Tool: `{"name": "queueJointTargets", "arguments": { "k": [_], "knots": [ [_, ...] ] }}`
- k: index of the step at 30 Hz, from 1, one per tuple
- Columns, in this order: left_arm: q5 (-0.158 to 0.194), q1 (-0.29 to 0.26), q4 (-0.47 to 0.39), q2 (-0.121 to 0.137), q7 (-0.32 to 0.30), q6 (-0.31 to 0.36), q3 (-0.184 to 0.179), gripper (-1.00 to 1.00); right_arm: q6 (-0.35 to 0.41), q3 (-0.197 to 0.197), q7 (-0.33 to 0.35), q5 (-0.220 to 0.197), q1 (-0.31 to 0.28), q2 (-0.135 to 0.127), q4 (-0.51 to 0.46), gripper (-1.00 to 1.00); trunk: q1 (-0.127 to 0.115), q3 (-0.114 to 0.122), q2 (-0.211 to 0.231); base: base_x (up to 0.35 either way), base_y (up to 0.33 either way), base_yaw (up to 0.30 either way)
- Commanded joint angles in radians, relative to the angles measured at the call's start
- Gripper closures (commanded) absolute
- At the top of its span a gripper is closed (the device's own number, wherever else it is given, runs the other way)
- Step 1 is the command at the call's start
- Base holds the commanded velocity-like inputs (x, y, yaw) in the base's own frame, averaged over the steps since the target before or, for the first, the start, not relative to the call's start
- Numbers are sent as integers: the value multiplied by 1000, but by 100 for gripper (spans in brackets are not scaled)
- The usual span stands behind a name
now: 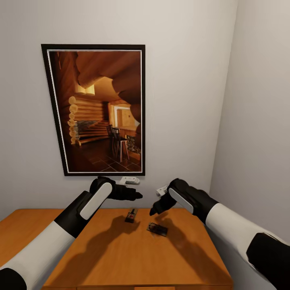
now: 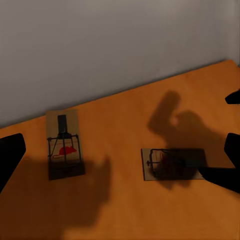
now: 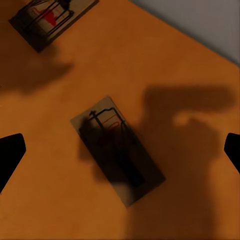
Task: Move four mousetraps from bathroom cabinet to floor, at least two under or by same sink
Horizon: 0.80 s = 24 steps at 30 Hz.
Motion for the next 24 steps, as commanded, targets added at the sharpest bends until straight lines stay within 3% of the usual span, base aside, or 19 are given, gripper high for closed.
{"name": "queueJointTargets", "arguments": {
  "k": [1, 15, 24],
  "knots": [
    [11, -1, -1, 1, 10, 1, -2, -100, 1, 3, 10, 10, -2, 4, 9, -100, 0, -2, -1, 0, 0, 0],
    [11, -1, -1, -1, 10, 1, -3, -100, 1, 3, 12, 12, -22, 42, 122, -100, 0, -2, -1, 0, 0, 0],
    [11, -1, -1, -1, 9, 1, -4, -100, 1, 3, 12, 13, -24, 49, 134, -100, 0, -2, -1, 0, 0, 0]
  ]
}}
